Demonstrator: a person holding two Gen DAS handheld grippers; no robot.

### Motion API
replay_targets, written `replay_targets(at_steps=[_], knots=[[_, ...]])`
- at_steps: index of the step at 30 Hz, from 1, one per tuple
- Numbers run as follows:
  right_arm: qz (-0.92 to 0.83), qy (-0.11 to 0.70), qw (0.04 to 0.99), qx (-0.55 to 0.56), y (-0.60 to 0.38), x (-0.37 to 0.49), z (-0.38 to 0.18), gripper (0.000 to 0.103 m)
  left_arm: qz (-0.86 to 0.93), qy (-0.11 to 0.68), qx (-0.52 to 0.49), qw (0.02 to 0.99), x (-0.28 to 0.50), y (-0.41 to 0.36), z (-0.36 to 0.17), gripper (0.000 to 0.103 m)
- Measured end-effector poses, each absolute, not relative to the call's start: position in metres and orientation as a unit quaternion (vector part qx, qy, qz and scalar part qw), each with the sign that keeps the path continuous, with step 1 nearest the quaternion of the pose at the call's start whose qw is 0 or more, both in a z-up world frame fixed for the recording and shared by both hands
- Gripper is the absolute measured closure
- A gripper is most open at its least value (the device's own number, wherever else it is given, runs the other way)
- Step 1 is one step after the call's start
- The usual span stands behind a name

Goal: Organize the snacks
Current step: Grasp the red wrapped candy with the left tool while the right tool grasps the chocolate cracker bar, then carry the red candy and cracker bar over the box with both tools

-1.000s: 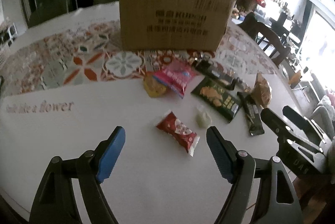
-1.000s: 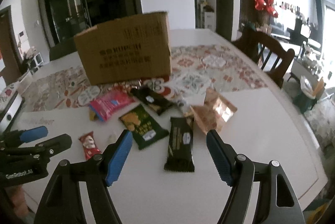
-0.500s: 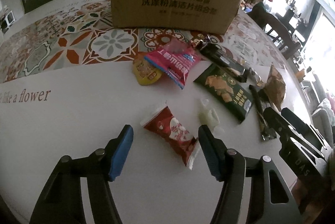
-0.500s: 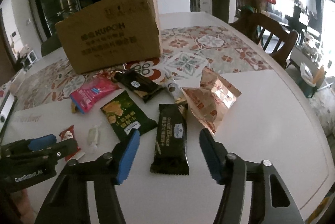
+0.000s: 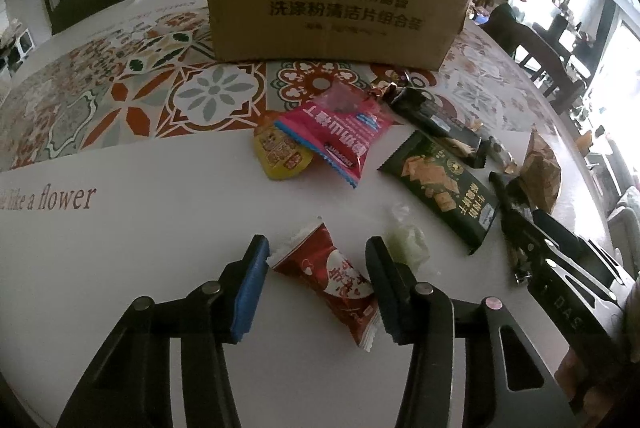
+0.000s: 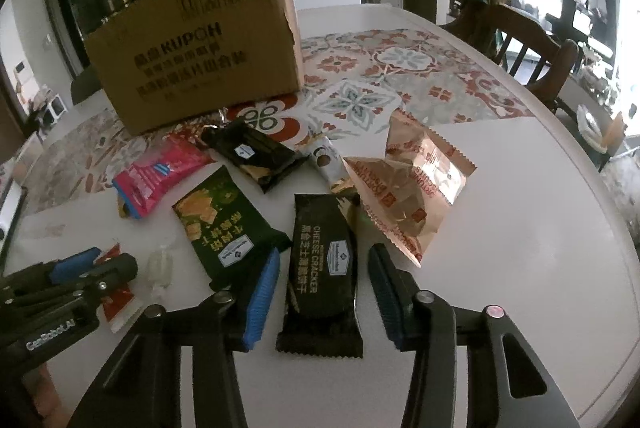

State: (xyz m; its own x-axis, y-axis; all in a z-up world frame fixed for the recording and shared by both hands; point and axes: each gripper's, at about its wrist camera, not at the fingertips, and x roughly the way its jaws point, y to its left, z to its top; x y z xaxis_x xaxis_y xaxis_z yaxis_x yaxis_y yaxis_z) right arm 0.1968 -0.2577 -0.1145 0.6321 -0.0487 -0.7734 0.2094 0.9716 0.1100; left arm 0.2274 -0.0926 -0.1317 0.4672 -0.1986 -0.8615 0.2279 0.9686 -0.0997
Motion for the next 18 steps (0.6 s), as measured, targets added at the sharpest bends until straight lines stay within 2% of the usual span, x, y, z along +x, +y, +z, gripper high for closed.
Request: replay_targets(at_steps=[2,5,6,7,11,18], knots=[[-0.073,0.424,0.899,0.088,-0.256,0.198,-0.115,0.062,-0.114,0.503,0.018,0.857,0.226,-0.092,-0.132,0.054],[-0.072,0.423,0.899,0.086,-0.256,0.198,-0.115,0.07,-0.112,0.498,0.018,0.86,0.223,-0.09,-0.133,0.054],[-0.073,0.421,0.9,0.087,-0.256,0.198,-0.115,0.072,-0.111,0.497,0.018,0.86,0.223,-0.09,-0.133,0.056],[-0.072,0.42,0.9,0.09,-0.256,0.197,-0.115,0.072,-0.111,0.495,0.015,0.862,0.222,-0.088,-0.132,0.065],[-0.068,0.416,0.902,0.096,-0.256,0.194,-0.113,0.072,-0.113,0.489,0.012,0.865,0.22,-0.087,-0.13,0.074],[-0.061,0.4,0.911,0.083,-0.249,0.184,-0.101,0.072,-0.134,0.468,0.016,0.874,0.213,-0.09,-0.114,0.075]])
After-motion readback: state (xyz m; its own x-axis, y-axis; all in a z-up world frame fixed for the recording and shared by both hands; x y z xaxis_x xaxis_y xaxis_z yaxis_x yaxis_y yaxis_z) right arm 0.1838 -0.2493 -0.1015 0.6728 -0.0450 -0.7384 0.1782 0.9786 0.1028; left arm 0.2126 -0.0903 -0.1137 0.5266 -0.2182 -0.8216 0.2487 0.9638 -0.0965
